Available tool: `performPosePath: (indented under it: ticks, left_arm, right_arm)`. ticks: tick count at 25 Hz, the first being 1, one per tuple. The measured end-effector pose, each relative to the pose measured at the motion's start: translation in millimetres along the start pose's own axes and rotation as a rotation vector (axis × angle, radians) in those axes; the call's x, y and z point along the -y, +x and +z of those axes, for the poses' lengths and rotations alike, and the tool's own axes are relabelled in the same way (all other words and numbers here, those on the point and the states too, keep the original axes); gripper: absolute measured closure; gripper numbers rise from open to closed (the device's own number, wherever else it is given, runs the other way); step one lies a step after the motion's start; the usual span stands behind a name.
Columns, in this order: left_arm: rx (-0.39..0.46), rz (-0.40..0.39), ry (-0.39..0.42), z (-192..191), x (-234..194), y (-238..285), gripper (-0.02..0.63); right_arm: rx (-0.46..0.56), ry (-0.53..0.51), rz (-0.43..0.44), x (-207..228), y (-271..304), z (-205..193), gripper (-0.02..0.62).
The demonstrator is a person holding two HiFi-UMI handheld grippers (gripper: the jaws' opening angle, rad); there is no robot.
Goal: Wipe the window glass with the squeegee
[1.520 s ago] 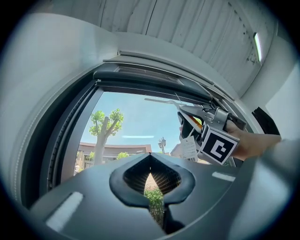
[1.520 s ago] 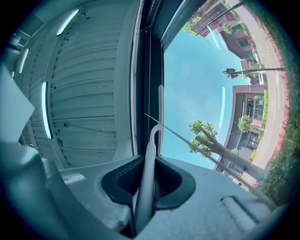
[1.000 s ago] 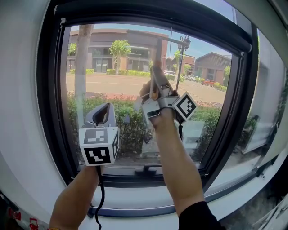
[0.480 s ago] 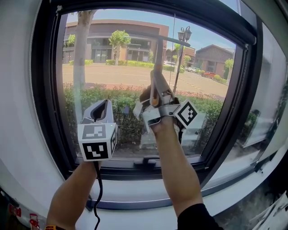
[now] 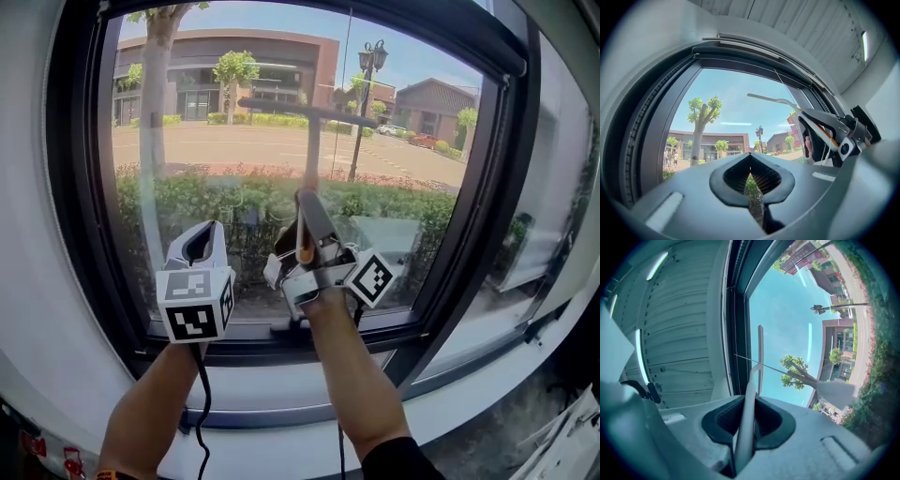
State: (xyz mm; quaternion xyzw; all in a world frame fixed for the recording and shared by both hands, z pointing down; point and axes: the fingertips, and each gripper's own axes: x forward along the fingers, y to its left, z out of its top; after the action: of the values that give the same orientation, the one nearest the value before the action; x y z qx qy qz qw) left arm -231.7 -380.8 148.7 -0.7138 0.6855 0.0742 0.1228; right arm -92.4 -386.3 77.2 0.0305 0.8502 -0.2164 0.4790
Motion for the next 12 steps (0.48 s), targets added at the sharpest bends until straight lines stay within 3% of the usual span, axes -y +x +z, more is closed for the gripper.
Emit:
performPosePath:
  ticks: [12]
  left_arm:
    - [-0.055, -0.023, -0.044, -35.6, 10.1, -12.4, 0.588]
  right_arm:
    - [0.000, 0.057, -0.086, 22.3, -86.1, -44.7, 0.551]
